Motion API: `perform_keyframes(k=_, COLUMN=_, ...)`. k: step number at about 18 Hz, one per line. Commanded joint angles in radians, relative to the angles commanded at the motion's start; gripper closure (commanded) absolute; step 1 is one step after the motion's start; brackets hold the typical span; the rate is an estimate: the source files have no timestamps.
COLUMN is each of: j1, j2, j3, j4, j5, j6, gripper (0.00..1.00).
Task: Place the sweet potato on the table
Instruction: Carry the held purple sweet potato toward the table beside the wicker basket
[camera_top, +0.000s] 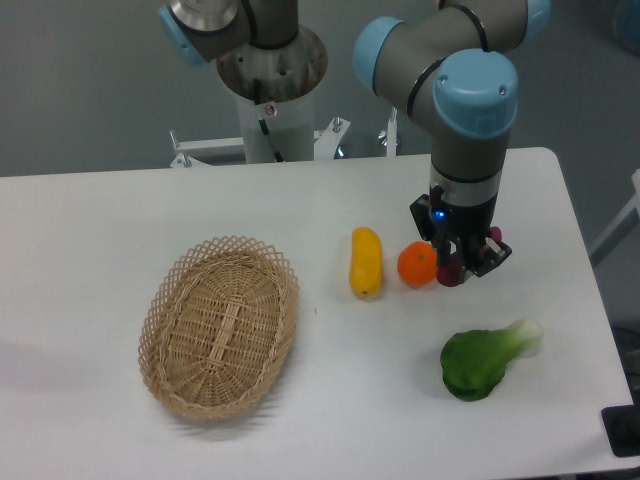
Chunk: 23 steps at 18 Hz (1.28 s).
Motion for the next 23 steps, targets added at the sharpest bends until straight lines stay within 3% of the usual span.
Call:
perform_keyframes(k=9, j1=-0.008, j2=-0.005, j3=-0.038, j4=0.020, j5=0.000, j6=-0.011, gripper=0.68)
perform_keyframes(k=17, j1=-0.060, j2=-0.020, j3=-0.178, j4=0.222, j5=0.002, j6=-0.176, gripper=0.68)
perform_keyframes(k=21, j1=-0.127, j2=-0.073, j3=-0.172, j4=0.276, j5=0.000, j6=-0.407, gripper=0.68)
perform_keyframes(k=23, j1=-0.170, j2=-0.110, j3=-0.169, j4=0.351, j5=0.002, j6=-0.503, gripper=0.68)
